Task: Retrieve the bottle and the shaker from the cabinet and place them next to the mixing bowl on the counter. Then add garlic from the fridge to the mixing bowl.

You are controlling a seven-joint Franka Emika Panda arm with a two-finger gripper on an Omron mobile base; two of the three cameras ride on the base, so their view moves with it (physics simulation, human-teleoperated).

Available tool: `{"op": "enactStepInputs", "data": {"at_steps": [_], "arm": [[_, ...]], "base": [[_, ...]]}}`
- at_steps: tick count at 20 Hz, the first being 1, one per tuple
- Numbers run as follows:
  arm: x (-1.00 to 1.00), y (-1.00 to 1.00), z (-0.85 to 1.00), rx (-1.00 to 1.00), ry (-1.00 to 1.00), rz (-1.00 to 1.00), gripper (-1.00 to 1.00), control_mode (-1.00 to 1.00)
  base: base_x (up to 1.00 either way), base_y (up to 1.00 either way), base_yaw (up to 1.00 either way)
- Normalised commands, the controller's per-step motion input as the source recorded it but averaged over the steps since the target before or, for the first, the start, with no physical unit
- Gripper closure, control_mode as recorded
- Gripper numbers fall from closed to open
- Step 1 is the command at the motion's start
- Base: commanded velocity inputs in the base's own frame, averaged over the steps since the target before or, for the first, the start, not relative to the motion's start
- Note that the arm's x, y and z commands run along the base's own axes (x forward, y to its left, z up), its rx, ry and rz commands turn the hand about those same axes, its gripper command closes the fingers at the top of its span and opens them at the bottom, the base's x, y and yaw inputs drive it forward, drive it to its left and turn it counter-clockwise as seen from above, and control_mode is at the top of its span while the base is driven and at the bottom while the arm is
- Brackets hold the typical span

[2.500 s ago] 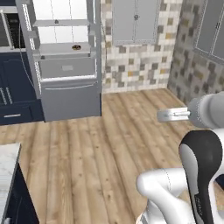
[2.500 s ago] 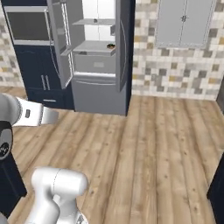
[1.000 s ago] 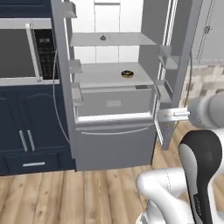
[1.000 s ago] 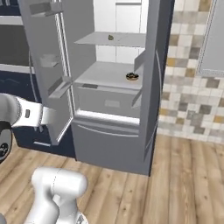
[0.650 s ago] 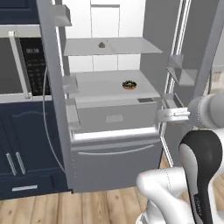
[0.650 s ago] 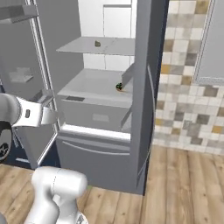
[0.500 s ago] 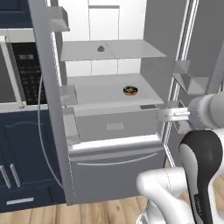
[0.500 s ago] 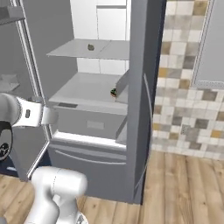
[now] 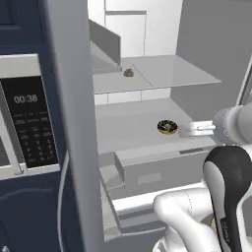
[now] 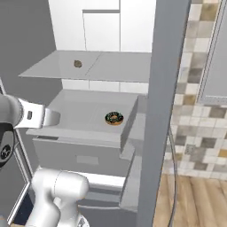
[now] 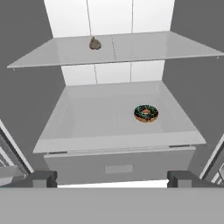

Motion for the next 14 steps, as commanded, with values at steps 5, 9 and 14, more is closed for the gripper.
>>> {"op": "enactStepInputs", "data": {"at_steps": [5, 9, 14], "arm": [[0.00, 0.00, 0.00, 0.00, 0.00, 0.00, -1.00, 1.00], [0.00, 0.00, 0.00, 0.00, 0.00, 0.00, -1.00, 1.00], [0.00, 0.00, 0.00, 0.00, 0.00, 0.00, -1.00, 1.00]], "base": [[0.80, 0.39, -0.16], [0.53, -0.12, 0.03], [0.27, -0.37, 0.08]]}}
